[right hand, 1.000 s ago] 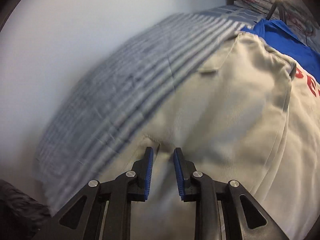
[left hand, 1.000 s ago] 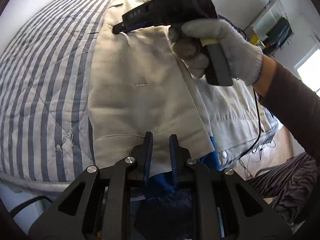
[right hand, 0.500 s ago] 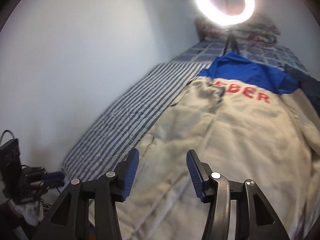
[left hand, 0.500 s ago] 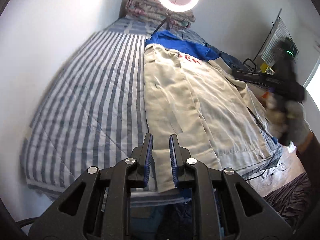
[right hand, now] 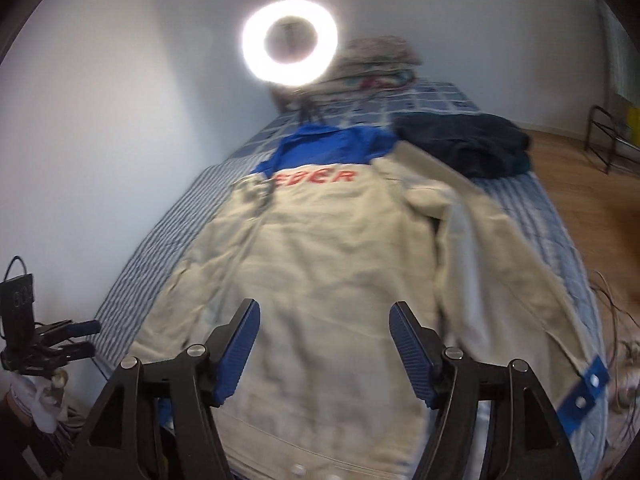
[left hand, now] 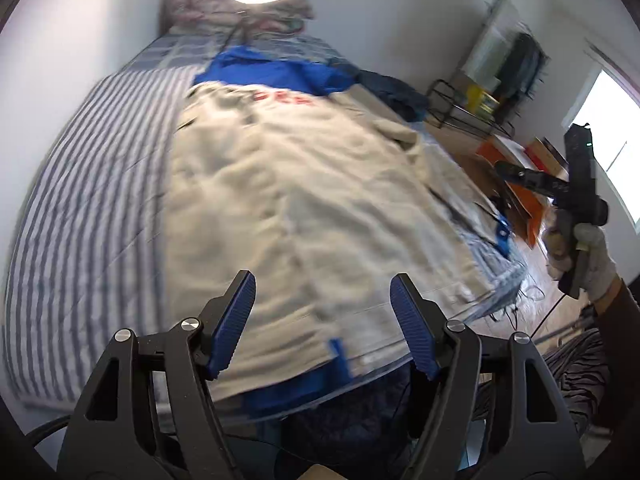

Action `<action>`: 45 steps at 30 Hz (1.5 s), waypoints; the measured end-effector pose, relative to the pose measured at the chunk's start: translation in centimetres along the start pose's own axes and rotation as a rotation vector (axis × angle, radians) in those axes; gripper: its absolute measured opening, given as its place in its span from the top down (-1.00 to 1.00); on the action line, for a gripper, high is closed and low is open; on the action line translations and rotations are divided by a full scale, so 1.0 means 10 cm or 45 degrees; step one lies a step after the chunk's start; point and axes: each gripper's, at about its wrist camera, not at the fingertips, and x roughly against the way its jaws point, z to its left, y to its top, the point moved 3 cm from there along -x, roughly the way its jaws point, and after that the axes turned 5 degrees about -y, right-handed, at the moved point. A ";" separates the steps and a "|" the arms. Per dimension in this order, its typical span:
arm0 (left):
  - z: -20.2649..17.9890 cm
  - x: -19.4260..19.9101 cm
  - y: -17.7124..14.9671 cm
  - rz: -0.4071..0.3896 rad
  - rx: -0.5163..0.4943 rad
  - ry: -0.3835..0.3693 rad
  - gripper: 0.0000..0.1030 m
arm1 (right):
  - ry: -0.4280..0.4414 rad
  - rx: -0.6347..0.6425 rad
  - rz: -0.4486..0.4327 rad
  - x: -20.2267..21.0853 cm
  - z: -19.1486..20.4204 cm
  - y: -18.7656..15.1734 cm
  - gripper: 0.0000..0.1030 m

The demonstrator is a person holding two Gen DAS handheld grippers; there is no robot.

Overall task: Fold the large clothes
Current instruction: 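Reach the right gripper to the other blue sleeve cuff and close on it, then carry the sleeve across the jacket back with the right gripper while the left gripper grasps the hem edge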

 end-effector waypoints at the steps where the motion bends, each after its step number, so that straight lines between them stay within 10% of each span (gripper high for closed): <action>1: -0.09 -0.03 0.06 0.003 -0.014 -0.016 -0.40 | -0.021 -0.040 0.002 0.04 -0.18 -0.02 -0.36; 9: -0.56 -0.42 0.44 0.069 -0.195 -0.046 -0.40 | -0.095 -0.340 0.058 0.20 -1.36 -0.24 -0.36; 17: -0.44 -0.72 0.42 0.092 -0.106 -0.080 -0.40 | -0.138 -0.837 0.100 0.15 -2.44 -0.72 -0.32; 33: -0.51 -0.91 0.32 0.133 -0.184 -0.037 -0.39 | -0.201 -1.020 0.092 -0.21 -2.94 -1.14 -0.32; 39: -0.52 -0.91 0.30 0.139 -0.216 -0.029 -0.40 | -0.257 -0.897 0.074 -0.19 -2.79 -1.04 0.79; 45: -0.49 -0.88 0.33 0.118 -0.166 -0.036 -0.39 | -0.357 -0.552 -0.014 0.08 -2.21 -0.68 0.92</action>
